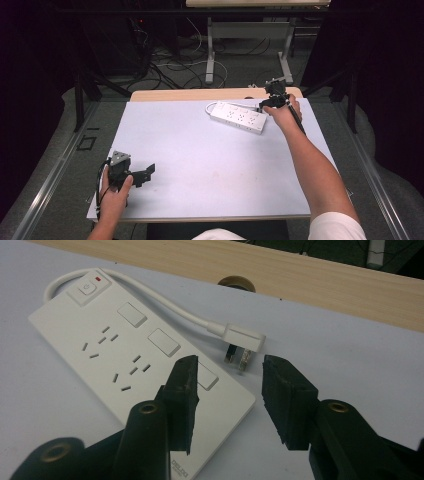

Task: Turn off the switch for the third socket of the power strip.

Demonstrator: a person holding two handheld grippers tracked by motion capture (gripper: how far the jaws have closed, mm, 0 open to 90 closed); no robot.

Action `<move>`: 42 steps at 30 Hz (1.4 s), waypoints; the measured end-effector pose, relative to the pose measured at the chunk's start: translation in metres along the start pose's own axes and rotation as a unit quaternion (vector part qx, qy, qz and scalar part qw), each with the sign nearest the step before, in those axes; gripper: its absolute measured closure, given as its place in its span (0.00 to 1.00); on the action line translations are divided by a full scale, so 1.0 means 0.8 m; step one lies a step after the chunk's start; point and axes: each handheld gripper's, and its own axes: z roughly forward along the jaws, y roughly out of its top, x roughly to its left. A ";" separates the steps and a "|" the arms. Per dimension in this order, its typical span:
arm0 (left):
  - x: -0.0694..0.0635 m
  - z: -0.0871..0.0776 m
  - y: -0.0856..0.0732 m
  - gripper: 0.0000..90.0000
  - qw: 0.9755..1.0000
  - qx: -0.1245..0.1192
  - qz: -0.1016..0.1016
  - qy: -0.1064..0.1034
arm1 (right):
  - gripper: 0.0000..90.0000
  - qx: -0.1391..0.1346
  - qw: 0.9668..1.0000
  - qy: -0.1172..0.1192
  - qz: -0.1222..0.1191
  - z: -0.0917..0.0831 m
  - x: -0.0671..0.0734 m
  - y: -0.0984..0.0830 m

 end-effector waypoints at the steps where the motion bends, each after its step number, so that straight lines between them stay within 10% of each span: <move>1: 0.000 0.000 0.000 0.02 1.000 0.001 0.000 0.000 | 0.66 -0.002 1.000 -0.003 0.003 0.002 0.000 0.000; 42: 0.002 -0.003 -0.001 0.02 1.000 0.001 -0.004 0.000 | 0.97 0.028 0.993 -0.001 0.117 0.057 0.012 -0.011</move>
